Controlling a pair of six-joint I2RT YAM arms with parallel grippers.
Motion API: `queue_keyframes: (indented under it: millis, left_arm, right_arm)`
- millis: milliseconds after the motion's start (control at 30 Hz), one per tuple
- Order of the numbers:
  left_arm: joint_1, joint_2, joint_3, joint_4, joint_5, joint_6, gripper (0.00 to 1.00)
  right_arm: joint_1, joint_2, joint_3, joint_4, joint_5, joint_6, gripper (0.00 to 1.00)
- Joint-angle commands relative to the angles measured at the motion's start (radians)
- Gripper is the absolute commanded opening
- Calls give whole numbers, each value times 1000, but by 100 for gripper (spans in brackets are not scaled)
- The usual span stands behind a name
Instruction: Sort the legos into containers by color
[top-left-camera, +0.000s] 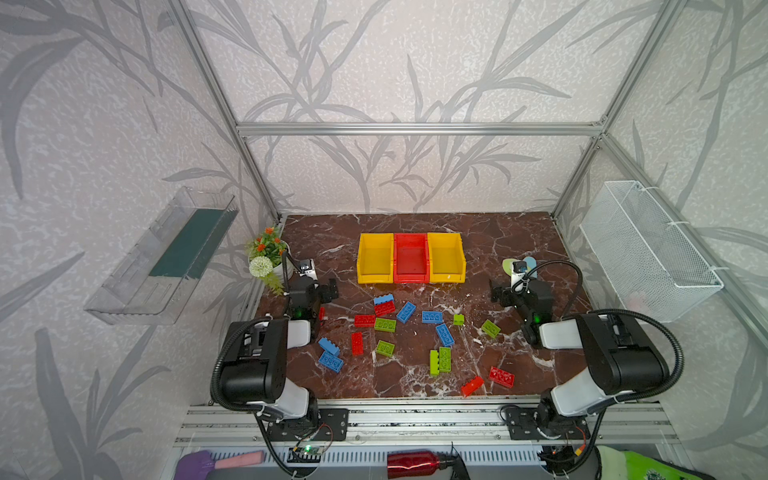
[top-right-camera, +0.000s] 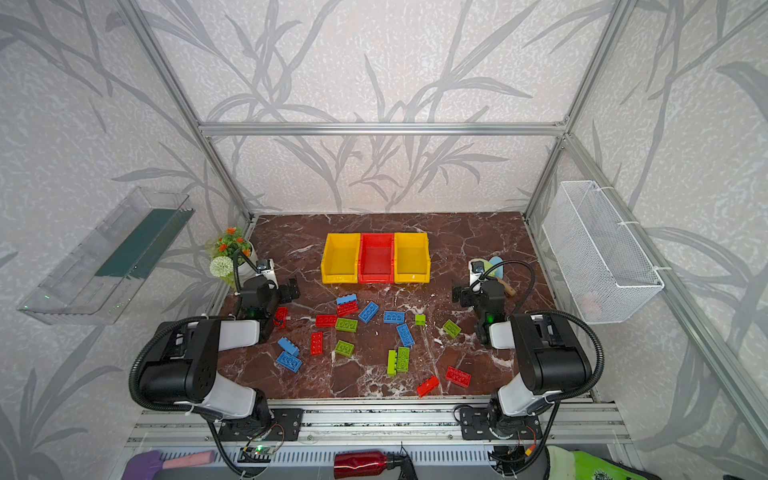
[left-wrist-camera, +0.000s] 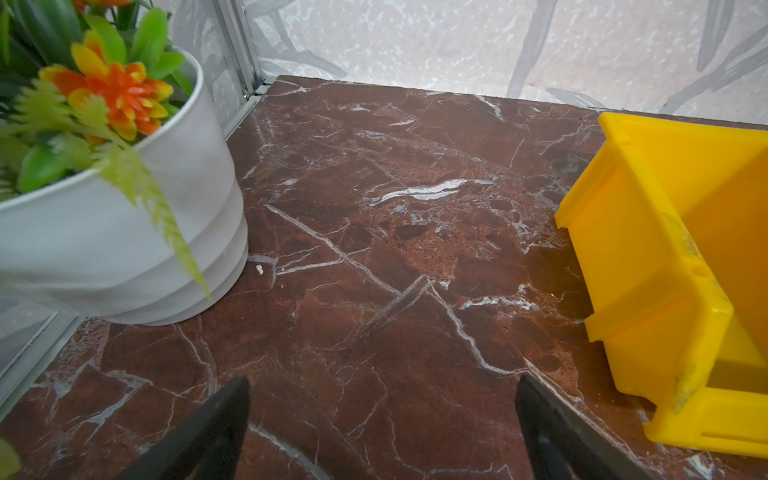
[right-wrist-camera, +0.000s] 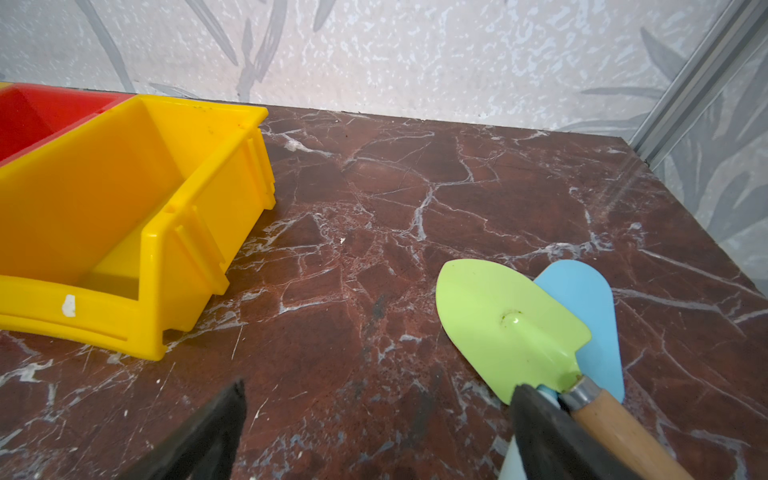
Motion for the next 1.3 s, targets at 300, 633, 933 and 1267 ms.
queue_keyframes:
  millis: [300,633,933,1267]
  left_arm:
    - [-3,-4,1,20,6,16,99]
    - [-2,-4,1,21,8,17,99]
    - [-1,-3,2,17,9,16,99]
    - [-3,-40,35,-49,-10,13,97]
  right_arm:
    - [0,1,12,16,-4,-6,99]
    - [0,3,12,14,-3,-6,99]
    - [-1,2,13,13,-3,-7,99]
    - [4,-74,29,-83,48,3,99]
